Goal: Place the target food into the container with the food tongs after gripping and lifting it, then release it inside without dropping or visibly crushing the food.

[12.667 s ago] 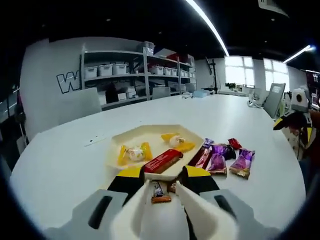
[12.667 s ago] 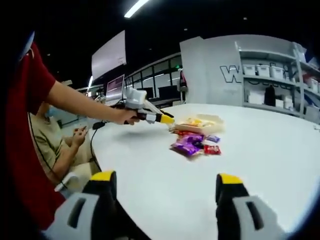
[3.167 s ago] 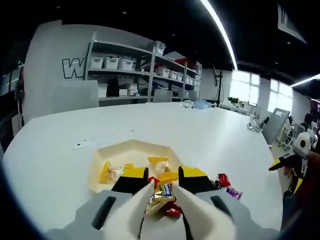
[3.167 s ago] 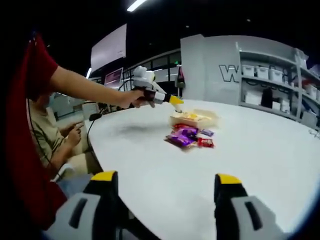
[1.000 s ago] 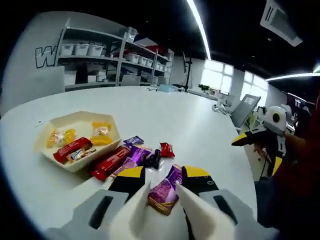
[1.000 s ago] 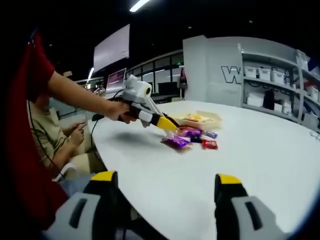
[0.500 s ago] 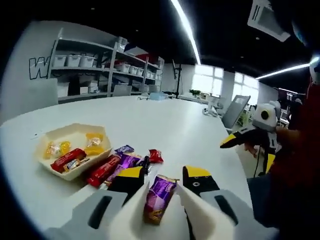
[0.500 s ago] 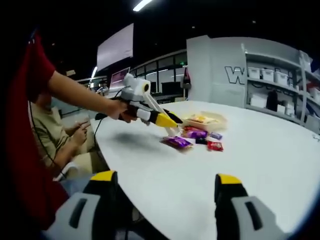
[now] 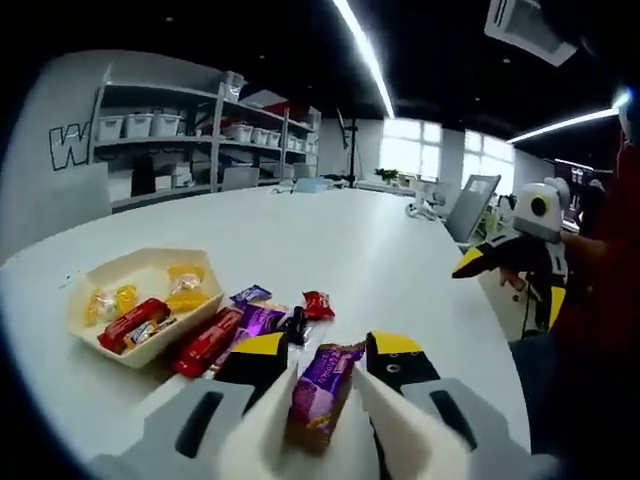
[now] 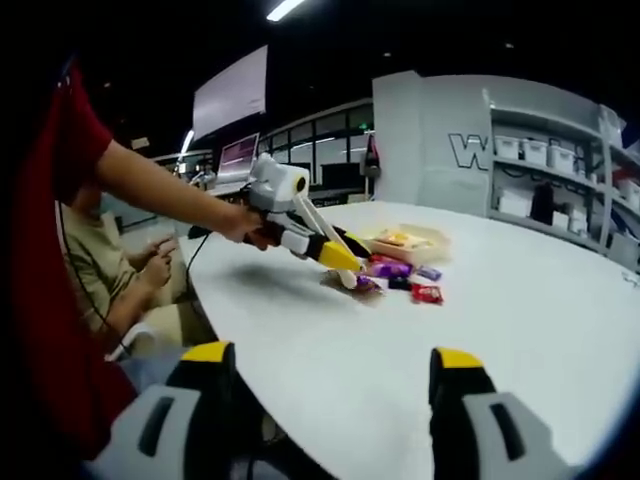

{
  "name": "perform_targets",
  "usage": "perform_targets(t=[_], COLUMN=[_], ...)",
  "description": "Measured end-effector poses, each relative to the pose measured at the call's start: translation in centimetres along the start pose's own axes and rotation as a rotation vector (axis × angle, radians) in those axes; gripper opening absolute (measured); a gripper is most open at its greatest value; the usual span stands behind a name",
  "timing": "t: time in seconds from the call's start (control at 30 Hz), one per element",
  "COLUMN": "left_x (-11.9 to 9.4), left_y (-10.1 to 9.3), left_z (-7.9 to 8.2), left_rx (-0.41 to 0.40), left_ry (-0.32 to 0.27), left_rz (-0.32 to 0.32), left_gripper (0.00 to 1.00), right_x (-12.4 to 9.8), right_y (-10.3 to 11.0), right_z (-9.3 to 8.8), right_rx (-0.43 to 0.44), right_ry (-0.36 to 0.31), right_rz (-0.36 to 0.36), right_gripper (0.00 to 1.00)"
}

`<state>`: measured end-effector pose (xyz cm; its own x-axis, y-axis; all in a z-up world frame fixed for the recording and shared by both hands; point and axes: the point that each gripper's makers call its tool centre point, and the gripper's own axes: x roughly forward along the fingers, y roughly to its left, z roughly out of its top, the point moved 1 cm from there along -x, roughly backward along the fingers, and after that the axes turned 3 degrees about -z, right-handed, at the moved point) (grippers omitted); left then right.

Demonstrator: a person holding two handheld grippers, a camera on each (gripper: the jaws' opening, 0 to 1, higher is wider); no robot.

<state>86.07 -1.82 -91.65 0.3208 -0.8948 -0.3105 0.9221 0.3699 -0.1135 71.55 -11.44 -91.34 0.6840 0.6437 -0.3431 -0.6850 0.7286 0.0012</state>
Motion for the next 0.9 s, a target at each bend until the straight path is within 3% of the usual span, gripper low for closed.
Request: perform_targets(t=[0.27,0.4,0.43,0.5,0.9], left_x=[0.2,0.8,0.8,0.6,0.4], left_y=[0.2,0.1,0.1,0.0,0.4], left_z=[-0.1,-1.2,-0.8,-1.1,-1.3], left_rx=[0.009,-0.010,0.054,0.010,0.016], left_ry=[0.011,0.048,0.016,0.027,-0.010], left_rz=[-0.006,-0.016,-0.016,-0.006,0.047], left_gripper=[0.30,0.30,0.29,0.28,0.23], right_x=[0.0,-0.1,-0.1,-0.2,0.1], right_y=[0.1,0.1,0.1,0.0,0.4], right_z=[-0.1,-0.1,-0.1,-0.2,-0.4], right_rx=[-0.003,-0.007,-0.009,-0.007,-0.013], right_ry=[0.007,0.009,0.009,0.011,0.021], right_rz=[-0.003,-0.006,-0.007,-0.009,-0.003], right_gripper=[0.78,0.77,0.77,0.77,0.78])
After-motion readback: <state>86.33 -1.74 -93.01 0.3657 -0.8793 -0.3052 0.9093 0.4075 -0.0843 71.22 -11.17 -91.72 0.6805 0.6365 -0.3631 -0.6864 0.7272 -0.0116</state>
